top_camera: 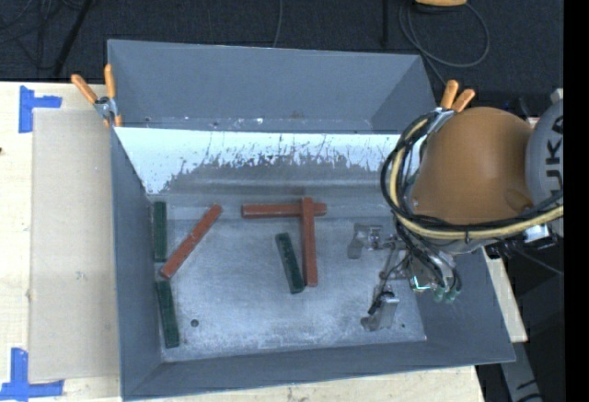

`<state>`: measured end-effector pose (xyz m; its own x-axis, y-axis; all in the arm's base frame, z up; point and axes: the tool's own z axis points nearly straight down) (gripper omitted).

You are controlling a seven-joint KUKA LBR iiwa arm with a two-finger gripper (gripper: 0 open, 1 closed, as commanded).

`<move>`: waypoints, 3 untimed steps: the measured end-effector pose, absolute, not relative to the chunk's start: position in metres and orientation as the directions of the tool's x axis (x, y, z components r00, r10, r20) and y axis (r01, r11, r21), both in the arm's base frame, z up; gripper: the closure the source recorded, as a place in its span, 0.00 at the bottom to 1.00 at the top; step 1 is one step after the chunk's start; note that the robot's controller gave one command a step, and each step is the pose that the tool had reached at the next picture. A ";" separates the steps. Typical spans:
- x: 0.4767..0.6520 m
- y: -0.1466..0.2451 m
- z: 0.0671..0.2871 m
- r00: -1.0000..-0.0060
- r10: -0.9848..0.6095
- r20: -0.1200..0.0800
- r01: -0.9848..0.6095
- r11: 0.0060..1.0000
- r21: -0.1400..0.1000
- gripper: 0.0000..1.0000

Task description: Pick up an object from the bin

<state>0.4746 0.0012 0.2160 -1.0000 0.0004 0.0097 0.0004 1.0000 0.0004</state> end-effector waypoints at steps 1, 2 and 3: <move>0.538 -0.038 0.171 -0.997 -0.072 0.001 -0.072 0.997 -0.001 0.00; 0.614 0.024 0.172 -0.988 -0.152 -0.007 -0.152 0.988 0.002 0.00; 0.579 0.059 0.172 -0.977 -0.213 0.002 -0.213 0.977 0.002 0.00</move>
Offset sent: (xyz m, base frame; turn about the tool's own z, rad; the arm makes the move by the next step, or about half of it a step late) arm 0.0624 -0.0379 -0.0421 -0.0740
